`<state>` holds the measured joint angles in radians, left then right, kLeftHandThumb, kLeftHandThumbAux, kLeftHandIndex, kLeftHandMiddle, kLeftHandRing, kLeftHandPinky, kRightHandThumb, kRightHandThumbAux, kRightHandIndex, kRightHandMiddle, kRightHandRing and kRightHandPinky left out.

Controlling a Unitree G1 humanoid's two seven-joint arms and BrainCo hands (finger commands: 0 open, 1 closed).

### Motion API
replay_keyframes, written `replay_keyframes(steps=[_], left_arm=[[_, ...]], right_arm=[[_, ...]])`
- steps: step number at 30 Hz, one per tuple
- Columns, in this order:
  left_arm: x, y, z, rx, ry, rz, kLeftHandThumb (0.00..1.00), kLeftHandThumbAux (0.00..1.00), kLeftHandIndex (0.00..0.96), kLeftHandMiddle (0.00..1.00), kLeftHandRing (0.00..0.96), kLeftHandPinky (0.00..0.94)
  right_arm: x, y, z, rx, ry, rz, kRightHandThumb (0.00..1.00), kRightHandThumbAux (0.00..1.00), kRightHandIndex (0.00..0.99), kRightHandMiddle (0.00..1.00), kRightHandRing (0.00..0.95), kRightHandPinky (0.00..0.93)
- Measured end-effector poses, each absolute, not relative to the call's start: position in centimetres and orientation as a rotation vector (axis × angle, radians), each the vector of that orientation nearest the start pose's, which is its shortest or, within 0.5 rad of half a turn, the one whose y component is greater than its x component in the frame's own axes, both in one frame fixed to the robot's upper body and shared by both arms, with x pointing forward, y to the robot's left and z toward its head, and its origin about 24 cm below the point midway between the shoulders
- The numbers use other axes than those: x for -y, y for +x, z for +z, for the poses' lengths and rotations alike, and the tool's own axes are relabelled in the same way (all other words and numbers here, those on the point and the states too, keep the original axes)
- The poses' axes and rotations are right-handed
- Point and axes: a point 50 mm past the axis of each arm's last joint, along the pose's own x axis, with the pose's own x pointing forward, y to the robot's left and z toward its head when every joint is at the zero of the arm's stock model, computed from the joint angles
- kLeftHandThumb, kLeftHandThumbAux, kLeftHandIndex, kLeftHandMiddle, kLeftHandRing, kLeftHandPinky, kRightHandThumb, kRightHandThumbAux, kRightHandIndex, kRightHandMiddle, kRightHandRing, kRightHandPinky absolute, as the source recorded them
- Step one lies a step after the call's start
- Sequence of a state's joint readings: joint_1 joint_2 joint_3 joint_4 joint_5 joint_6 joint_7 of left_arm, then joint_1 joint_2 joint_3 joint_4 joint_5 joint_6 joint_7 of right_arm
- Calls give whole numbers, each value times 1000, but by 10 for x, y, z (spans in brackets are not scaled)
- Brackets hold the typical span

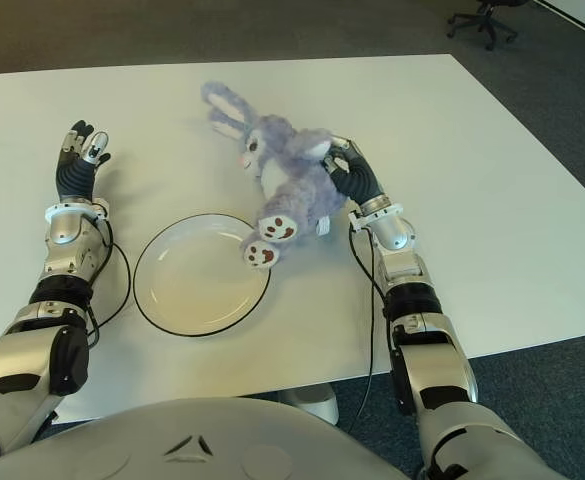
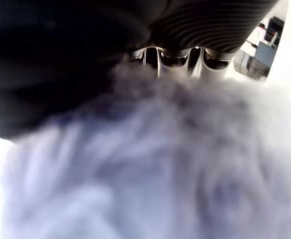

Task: Put the doll into the plate.

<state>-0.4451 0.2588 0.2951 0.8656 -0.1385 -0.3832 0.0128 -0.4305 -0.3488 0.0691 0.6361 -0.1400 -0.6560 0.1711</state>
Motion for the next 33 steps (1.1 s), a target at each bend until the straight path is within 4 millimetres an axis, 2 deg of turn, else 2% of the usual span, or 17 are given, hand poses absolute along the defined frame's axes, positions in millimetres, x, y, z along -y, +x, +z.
replay_keyframes(steps=[2, 3, 5, 14, 33], left_arm=[[-262, 312, 28, 16, 0, 322, 20, 502, 0, 83, 123, 178], [-262, 312, 28, 15, -1, 321, 20, 502, 0, 81, 123, 175], [-261, 312, 28, 15, -1, 321, 21, 502, 0, 82, 124, 176], [-261, 312, 27, 15, -2, 322, 25, 497, 0, 76, 116, 156], [-261, 312, 27, 13, -2, 321, 19, 501, 0, 65, 104, 150]], right_arm=[[180, 318, 81, 391, -528, 331, 959, 602, 403, 492, 571, 588], [180, 318, 81, 393, -531, 326, 873, 655, 385, 517, 593, 610], [180, 318, 81, 394, -532, 320, 848, 669, 383, 526, 607, 616], [181, 318, 81, 393, -521, 321, 849, 665, 404, 520, 619, 572], [183, 318, 82, 411, -506, 306, 848, 665, 405, 538, 621, 585]])
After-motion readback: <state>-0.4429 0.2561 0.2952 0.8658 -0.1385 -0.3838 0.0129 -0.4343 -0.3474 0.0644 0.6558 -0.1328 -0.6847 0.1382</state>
